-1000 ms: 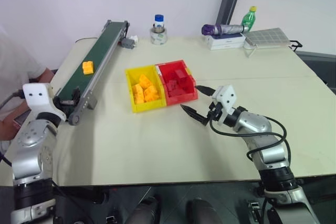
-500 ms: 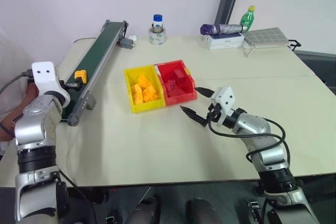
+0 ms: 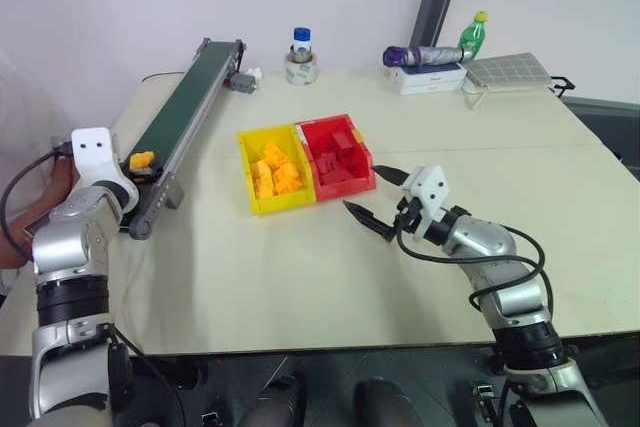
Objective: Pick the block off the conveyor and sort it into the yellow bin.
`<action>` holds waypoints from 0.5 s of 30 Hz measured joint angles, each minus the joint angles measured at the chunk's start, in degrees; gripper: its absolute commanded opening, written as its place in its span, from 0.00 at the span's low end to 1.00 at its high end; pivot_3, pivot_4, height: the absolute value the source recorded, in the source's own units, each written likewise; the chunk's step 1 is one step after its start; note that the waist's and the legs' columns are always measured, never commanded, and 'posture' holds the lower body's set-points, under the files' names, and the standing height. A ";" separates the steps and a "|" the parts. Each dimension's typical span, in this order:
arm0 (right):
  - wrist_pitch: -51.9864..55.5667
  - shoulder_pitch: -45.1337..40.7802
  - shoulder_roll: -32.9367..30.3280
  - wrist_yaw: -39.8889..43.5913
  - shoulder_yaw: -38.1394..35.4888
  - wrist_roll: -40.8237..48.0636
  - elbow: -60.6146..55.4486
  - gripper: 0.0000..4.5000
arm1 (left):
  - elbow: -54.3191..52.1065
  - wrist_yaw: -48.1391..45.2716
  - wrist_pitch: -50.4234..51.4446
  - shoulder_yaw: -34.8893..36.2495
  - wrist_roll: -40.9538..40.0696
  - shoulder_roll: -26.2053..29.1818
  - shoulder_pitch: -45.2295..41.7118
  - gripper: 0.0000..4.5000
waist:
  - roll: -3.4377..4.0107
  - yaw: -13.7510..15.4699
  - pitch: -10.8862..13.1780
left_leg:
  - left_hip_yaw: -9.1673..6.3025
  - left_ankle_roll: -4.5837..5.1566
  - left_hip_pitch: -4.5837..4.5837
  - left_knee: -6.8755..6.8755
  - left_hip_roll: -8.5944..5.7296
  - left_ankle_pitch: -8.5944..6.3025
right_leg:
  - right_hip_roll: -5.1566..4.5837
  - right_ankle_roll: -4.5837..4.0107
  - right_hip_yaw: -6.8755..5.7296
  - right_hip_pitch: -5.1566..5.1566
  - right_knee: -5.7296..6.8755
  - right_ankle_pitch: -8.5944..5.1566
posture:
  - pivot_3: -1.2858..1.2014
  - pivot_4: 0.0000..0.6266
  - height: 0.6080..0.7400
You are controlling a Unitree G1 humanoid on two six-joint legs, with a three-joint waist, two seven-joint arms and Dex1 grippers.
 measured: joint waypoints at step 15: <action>0.27 0.00 -0.06 -0.02 0.00 0.01 -0.01 1.00 | -12.71 -3.86 -2.64 1.02 -5.17 -4.65 1.16 0.30 | -0.02 0.22 0.00 | 0.02 0.00 -0.01 0.10 0.00 0.00 | -0.01 -0.01 0.00 0.06 -0.02 0.03 | 0.52 0.24 1.00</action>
